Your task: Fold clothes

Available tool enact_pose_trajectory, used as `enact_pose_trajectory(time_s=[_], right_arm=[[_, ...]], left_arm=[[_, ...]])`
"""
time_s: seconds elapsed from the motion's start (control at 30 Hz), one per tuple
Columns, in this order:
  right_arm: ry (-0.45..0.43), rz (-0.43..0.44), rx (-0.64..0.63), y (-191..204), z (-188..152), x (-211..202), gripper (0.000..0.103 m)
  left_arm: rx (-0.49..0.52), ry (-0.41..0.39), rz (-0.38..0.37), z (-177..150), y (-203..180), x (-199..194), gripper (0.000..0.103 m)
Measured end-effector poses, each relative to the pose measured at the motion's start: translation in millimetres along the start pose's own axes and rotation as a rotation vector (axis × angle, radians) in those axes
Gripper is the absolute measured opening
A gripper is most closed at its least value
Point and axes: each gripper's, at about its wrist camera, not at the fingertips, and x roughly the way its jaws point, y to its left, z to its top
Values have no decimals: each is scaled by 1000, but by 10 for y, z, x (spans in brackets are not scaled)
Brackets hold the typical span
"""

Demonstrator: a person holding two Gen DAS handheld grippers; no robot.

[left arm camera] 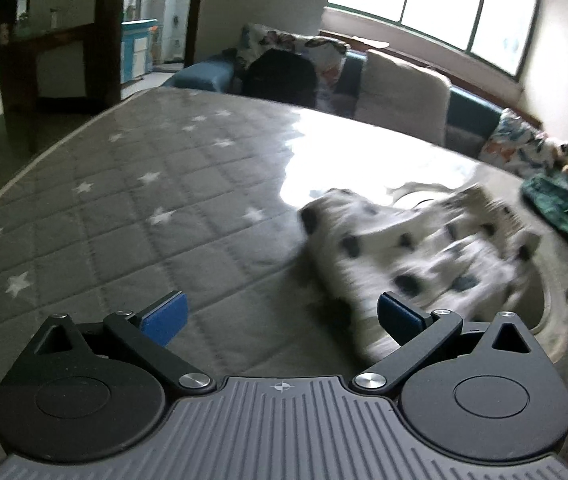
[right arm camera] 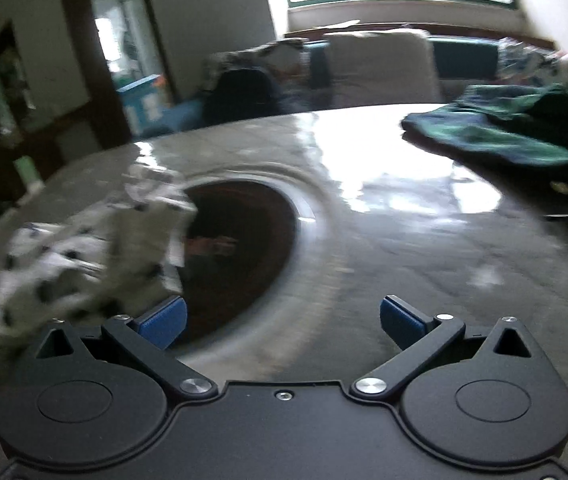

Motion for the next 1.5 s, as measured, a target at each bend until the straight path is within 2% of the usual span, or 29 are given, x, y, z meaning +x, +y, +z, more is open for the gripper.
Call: enact_pose_trajectory(time_s=[0.1, 0.23, 0.3, 0.5, 0.53, 0.73, 0.8, 0.87, 1.03, 1.13, 1.2, 1.23, 1.27, 1.3, 1.33, 1.4, 1.5], right_arm=[[25, 115, 22, 199, 113, 154, 103], [55, 182, 25, 353, 216, 296, 96], [61, 200, 30, 403, 244, 345, 93], [96, 209, 71, 376, 345, 531, 80], [103, 206, 83, 357, 349, 553, 75], [128, 206, 100, 362, 311, 651, 68], [129, 200, 108, 349, 309, 657, 63], [130, 190, 126, 314, 316, 642, 53], [127, 196, 126, 311, 305, 666, 53], [126, 186, 102, 374, 304, 692, 53], [131, 184, 92, 400, 305, 706, 48], [134, 183, 88, 412, 308, 716, 45], [134, 185, 90, 409, 309, 716, 40], [134, 187, 92, 404, 310, 716, 38], [133, 189, 98, 385, 312, 712, 36], [130, 186, 101, 379, 305, 708, 34], [127, 182, 100, 389, 306, 702, 32]], left_arm=[[-2, 14, -15, 61, -108, 32, 102], [-8, 24, -17, 123, -207, 108, 98], [-12, 30, -22, 143, -243, 174, 93], [-36, 76, -35, 183, -322, 370, 86], [-39, 80, -34, 180, -324, 389, 86], [-71, 107, -33, 164, -329, 538, 86], [-84, 125, -36, 161, -319, 590, 86], [-97, 141, -35, 150, -301, 631, 86], [-89, 140, -37, 146, -352, 674, 86], [-70, 147, -61, 144, -417, 692, 74], [-59, 156, -77, 146, -447, 698, 61], [-55, 159, -76, 149, -471, 703, 59], [-53, 158, -72, 150, -478, 703, 52], [-55, 161, -69, 155, -480, 711, 42], [-57, 165, -67, 160, -482, 720, 37], [-68, 170, -63, 166, -471, 731, 20], [-93, 183, -77, 175, -432, 742, 14]])
